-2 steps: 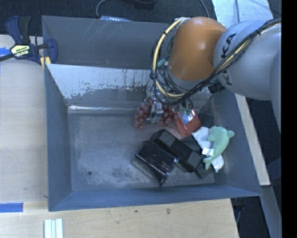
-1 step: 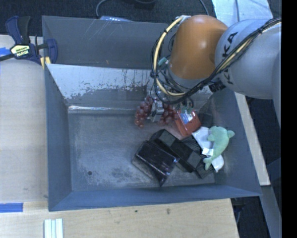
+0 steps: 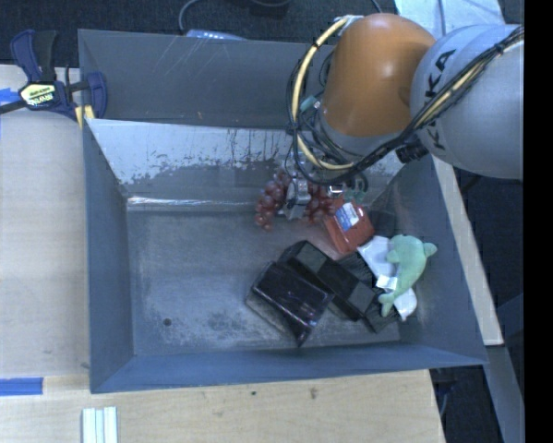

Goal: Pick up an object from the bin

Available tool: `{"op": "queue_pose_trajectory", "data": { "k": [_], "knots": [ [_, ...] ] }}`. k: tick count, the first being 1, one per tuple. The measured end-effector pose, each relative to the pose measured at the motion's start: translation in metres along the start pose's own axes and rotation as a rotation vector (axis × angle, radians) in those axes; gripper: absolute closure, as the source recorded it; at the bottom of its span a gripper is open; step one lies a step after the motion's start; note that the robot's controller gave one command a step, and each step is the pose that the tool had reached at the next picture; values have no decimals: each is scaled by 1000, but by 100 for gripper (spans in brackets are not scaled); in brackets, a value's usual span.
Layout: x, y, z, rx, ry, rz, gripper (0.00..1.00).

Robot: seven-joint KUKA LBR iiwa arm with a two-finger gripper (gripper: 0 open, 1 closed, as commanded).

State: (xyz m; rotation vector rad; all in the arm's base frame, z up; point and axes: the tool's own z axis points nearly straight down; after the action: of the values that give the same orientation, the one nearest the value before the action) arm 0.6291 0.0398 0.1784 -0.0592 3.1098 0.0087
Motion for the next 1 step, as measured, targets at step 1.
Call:
{"op": "queue_pose_trajectory", "data": {
  "k": [1],
  "knots": [
    [1,0,19,0,2,0,100]
  ]
}}
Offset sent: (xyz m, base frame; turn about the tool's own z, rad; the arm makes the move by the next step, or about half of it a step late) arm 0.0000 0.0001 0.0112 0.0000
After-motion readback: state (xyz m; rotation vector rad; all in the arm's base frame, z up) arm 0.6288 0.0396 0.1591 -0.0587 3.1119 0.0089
